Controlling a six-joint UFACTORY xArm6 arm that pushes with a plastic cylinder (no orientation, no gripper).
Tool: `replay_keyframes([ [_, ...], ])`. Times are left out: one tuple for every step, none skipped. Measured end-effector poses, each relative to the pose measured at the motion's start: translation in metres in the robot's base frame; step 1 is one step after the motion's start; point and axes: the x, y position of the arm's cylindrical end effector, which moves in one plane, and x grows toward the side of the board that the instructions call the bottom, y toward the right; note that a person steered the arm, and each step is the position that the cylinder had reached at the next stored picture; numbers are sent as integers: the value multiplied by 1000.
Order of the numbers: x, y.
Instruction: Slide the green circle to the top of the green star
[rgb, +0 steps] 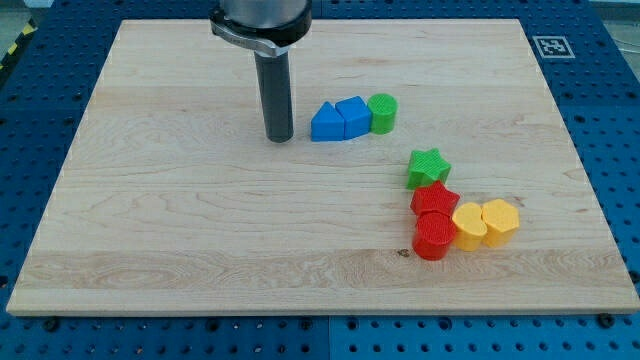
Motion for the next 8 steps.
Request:
replay_keyframes([
  [-22,0],
  [-26,0],
  [-32,3],
  [-38,7],
  [-41,12],
  [-44,21],
  [-66,33],
  [-73,54],
])
